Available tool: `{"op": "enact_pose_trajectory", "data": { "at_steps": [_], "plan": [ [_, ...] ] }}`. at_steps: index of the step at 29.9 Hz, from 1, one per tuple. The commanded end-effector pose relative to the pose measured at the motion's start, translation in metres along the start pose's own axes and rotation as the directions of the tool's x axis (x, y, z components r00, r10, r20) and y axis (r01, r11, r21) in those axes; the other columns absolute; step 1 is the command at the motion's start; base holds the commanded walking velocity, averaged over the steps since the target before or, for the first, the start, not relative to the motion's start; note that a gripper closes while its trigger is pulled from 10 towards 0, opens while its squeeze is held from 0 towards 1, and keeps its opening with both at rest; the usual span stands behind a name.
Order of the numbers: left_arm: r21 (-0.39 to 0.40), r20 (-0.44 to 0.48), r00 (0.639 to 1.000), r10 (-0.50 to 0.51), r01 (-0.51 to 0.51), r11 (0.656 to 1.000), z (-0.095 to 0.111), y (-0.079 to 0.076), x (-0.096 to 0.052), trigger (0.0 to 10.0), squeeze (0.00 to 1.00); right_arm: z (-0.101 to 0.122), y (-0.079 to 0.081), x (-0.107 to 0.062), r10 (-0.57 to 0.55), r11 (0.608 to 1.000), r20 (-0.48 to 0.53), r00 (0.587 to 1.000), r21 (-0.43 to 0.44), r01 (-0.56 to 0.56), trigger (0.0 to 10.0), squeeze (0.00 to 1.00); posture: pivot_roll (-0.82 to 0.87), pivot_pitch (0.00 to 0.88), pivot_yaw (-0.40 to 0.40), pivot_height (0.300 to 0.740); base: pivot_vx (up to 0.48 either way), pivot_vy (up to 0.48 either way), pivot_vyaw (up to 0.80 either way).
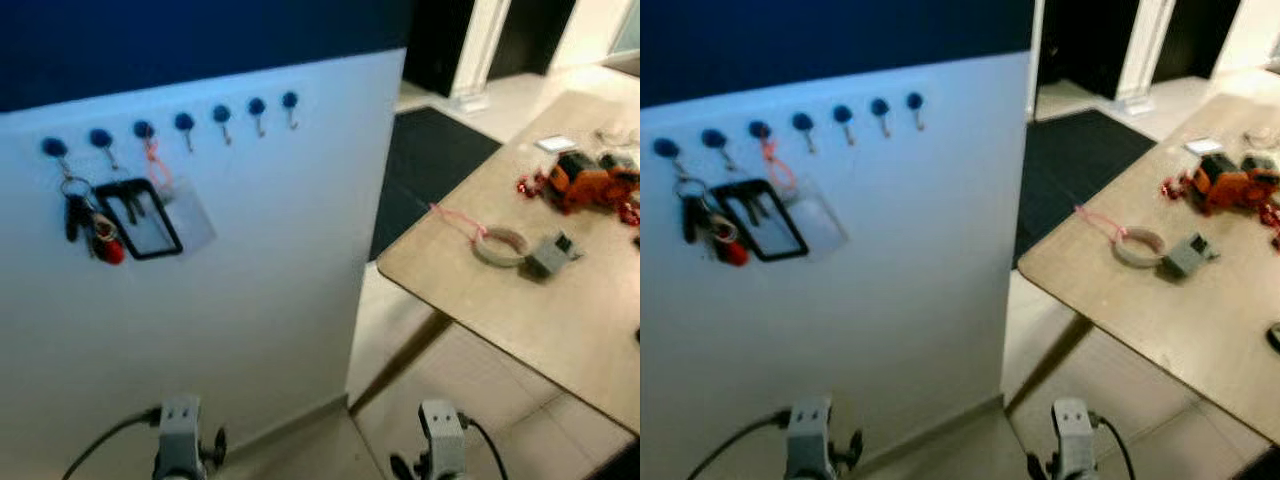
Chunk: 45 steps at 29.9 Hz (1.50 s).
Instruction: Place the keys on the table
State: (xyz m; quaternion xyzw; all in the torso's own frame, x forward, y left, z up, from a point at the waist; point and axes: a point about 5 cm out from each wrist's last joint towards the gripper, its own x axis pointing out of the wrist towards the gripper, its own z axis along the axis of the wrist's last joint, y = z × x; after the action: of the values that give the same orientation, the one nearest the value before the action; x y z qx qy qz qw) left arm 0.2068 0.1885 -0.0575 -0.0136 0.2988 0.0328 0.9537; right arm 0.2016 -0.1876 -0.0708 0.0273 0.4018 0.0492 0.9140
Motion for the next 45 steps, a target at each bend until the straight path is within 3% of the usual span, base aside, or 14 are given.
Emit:
{"op": "enact_pose_trajectory", "data": {
  "at_steps": [1,20,31,36,45],
  "plan": [
    [0.006,-0.031,1.000,0.002,-0.002,1.000,-0.0068,0.0012,-0.0023,10.0,0.00,-0.0045,0.0033,-0.0003,0.004,1.000,-0.010,1.000,0.016,-0.004,10.0,0.00,0.02,0.053,-0.002,0.740,0.000,0.000,0.80],
    [0.055,-0.096,0.995,0.027,-0.022,0.998,-0.0120,0.0039,-0.0019,10.0,0.00,-0.0038,0.0068,0.0007,0.014,1.000,-0.012,1.000,0.011,-0.014,10.0,0.00,0.04,0.035,-0.008,0.740,0.000,0.000,0.80],
    [0.080,-0.070,0.997,0.026,-0.020,0.997,-0.0063,0.0047,0.0002,10.0,0.00,-0.0023,0.0076,0.0016,0.011,1.000,-0.015,1.000,0.000,-0.011,10.0,0.00,0.04,0.036,0.000,0.740,0.000,0.000,0.80],
    [0.079,-0.070,0.998,0.000,0.005,0.997,-0.0043,0.0022,0.0015,10.0,0.00,-0.0029,0.0036,0.0007,-0.024,0.998,-0.005,1.000,0.059,0.024,10.0,0.00,0.03,0.036,0.012,0.740,0.000,0.000,0.09],
    [0.075,-0.063,0.998,-0.014,0.019,0.997,-0.0028,0.0002,0.0023,10.0,0.00,-0.0072,0.0024,-0.0007,-0.032,0.998,-0.013,0.999,0.062,0.033,10.0,0.00,0.02,0.037,0.014,0.740,0.000,0.029,0.00]
  ]
}}
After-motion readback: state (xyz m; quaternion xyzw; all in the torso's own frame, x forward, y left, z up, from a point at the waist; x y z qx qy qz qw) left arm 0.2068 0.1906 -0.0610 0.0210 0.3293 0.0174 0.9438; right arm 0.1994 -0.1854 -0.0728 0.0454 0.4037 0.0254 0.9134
